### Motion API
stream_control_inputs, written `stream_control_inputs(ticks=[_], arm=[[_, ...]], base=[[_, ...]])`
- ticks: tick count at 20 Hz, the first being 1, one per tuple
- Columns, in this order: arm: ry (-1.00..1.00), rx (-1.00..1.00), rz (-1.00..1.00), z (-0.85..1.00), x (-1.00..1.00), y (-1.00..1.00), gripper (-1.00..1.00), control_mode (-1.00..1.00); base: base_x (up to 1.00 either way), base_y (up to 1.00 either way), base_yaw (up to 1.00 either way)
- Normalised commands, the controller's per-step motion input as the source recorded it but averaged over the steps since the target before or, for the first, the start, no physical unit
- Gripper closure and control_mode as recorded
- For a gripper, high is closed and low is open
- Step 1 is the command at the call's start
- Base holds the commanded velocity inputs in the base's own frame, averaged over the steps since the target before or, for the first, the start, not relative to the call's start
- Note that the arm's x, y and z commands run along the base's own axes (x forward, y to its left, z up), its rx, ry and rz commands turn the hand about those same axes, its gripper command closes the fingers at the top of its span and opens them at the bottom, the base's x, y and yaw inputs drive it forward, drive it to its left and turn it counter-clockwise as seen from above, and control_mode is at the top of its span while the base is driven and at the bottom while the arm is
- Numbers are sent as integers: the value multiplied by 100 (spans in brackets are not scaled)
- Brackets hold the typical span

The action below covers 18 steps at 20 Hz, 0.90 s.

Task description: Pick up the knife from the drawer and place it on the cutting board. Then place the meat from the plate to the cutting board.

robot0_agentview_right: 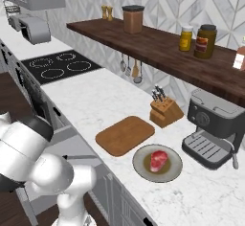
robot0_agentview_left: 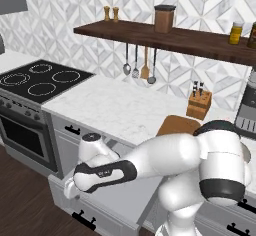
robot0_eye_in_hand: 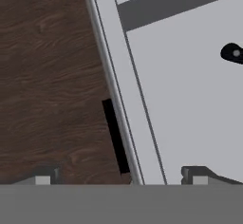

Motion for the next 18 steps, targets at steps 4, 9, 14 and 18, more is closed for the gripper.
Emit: stream_control_inputs(ticks=[4,9,14,18], arm=[[13,-1,-14,17,14,-31,-100,-100],[9,-6,-34,1,22,-20,-100,-100],[15,-7,-34,0,24,-13,-100,-100],[22,-8,-37,11,29,0,-100,-100]], base=[[0,0,0],[0,0,0],[0,0,0],[0,0,0]])
